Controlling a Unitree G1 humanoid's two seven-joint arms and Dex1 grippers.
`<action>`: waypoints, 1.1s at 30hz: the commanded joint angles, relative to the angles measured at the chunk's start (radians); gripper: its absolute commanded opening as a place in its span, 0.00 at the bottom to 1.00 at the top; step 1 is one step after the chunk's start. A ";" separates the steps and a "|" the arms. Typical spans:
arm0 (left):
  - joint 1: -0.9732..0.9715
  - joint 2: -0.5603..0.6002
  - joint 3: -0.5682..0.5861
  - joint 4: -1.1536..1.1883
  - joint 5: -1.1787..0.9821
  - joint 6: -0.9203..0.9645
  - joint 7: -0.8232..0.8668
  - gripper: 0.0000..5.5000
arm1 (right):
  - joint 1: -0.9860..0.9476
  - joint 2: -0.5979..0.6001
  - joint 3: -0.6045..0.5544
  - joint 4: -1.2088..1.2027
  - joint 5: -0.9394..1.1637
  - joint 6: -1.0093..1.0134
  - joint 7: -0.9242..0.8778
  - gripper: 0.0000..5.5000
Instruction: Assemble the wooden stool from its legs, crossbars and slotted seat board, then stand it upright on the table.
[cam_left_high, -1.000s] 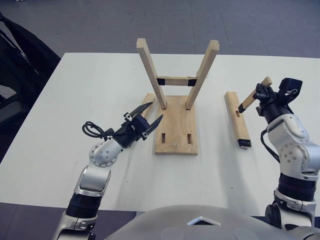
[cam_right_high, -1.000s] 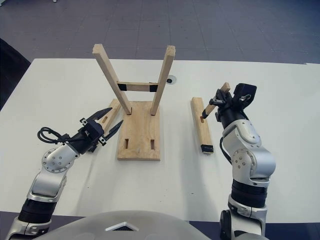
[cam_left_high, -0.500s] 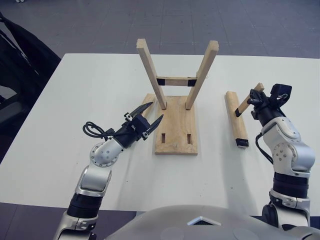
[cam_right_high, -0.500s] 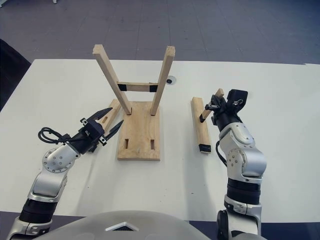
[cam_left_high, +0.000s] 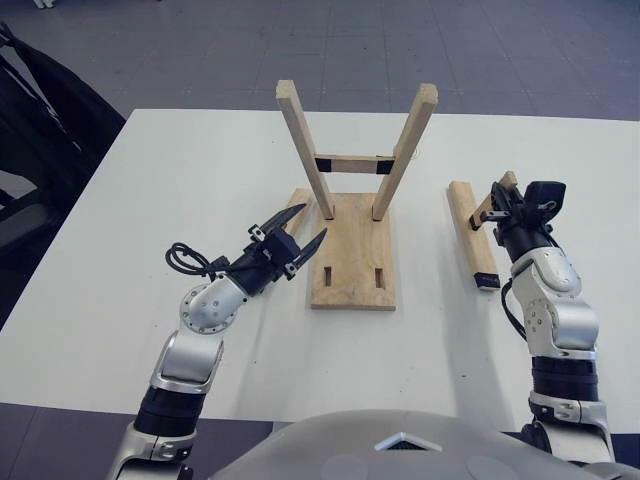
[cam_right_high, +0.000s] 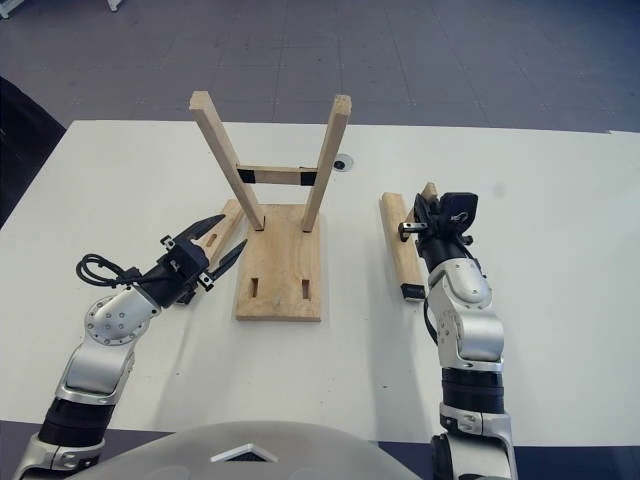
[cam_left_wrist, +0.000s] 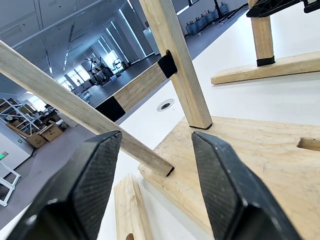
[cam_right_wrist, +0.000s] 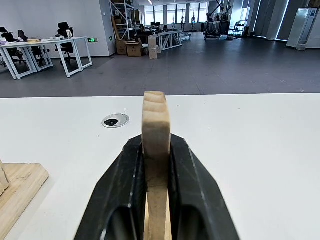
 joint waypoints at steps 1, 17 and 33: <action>-0.009 -0.003 -0.004 0.001 0.009 0.006 0.006 0.47 | 0.000 -0.053 0.028 0.012 0.011 0.284 0.025 0.07; -0.007 -0.011 -0.009 0.005 0.013 -0.002 0.014 0.47 | -0.240 -0.083 0.001 0.026 0.008 0.549 0.052 0.07; 0.014 -0.008 -0.002 -0.005 0.011 0.000 0.017 0.47 | -0.083 -0.074 -0.035 -0.226 -0.045 0.656 -0.001 0.46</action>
